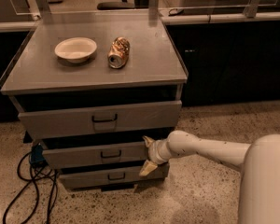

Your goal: Open middle drawer

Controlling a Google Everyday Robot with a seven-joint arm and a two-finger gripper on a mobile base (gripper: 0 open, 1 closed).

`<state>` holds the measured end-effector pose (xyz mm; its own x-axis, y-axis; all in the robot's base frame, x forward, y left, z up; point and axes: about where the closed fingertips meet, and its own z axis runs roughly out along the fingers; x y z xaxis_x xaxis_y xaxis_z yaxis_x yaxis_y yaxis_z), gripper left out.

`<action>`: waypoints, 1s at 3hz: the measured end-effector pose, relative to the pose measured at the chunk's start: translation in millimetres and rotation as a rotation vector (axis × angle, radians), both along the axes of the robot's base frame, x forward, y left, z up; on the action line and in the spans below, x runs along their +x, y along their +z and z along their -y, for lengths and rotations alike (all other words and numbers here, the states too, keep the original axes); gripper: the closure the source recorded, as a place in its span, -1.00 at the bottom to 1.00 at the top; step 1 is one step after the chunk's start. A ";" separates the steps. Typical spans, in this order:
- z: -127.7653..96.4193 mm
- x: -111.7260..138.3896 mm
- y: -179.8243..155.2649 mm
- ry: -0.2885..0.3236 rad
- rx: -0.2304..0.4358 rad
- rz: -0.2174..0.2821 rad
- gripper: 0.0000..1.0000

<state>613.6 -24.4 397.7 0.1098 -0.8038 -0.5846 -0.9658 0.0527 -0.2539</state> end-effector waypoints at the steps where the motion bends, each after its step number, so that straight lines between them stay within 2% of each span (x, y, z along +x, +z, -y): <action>1: 0.0 0.0 0.0 0.000 0.000 0.000 -0.16; 3: 0.0 0.0 9.2 0.000 0.000 0.000 0.77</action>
Offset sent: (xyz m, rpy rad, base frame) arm 0.0000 0.0000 0.0000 0.0000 0.0000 0.0000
